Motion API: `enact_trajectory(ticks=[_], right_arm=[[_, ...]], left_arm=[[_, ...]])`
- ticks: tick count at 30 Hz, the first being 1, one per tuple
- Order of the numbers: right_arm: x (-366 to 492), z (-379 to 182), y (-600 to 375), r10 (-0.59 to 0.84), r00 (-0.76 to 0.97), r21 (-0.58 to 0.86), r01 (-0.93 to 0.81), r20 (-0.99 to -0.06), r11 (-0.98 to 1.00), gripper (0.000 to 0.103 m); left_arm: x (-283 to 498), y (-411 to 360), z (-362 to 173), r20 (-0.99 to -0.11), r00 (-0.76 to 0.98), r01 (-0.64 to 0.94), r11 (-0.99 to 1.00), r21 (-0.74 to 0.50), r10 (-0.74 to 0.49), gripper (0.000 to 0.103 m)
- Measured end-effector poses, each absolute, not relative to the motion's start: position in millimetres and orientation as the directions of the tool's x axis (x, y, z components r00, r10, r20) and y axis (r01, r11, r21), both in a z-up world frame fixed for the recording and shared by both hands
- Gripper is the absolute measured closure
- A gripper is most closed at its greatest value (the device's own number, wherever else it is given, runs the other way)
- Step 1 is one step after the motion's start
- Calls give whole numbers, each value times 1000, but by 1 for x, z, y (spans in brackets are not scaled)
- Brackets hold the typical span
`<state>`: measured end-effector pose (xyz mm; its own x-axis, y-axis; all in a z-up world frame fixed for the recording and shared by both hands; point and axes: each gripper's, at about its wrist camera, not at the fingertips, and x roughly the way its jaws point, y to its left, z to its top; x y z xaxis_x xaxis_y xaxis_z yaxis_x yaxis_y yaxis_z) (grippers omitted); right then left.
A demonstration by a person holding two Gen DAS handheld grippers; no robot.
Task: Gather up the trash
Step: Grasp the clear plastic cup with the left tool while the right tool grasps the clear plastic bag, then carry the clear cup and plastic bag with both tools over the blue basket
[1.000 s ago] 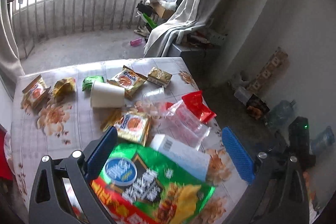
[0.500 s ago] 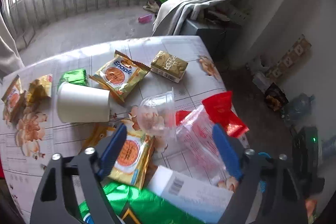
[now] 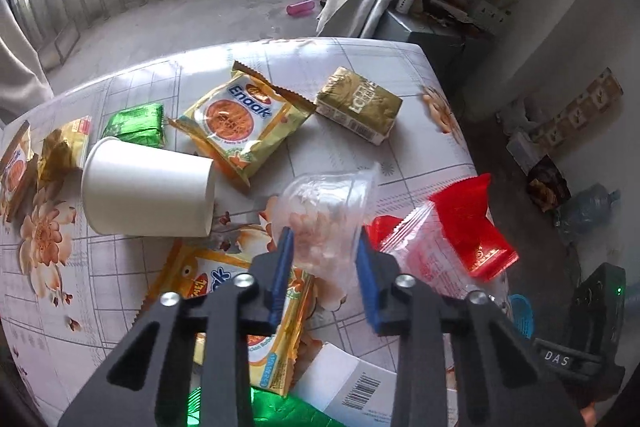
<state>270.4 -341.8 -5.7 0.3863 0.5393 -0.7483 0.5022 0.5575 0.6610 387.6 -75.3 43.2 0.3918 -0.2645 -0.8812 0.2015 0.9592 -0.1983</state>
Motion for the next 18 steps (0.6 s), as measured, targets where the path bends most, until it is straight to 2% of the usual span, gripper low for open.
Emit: enact_trajectory(ticks=[2,7,18], right_arm=[[270,-9,-342,543,389,664,513,-745,544,99],[263,-9,-350,553,411,686,513,-724,516,103],[254,7,-348,650,439,777,451,-621,438,103]], left_arm=[[388,-73,44,-881,393,198,960,-198,-262,87],[386,-63,45,-882,400,167,966,-199,-251,98],[368,-36,71,-841,495,146,975,-165,-217,99]])
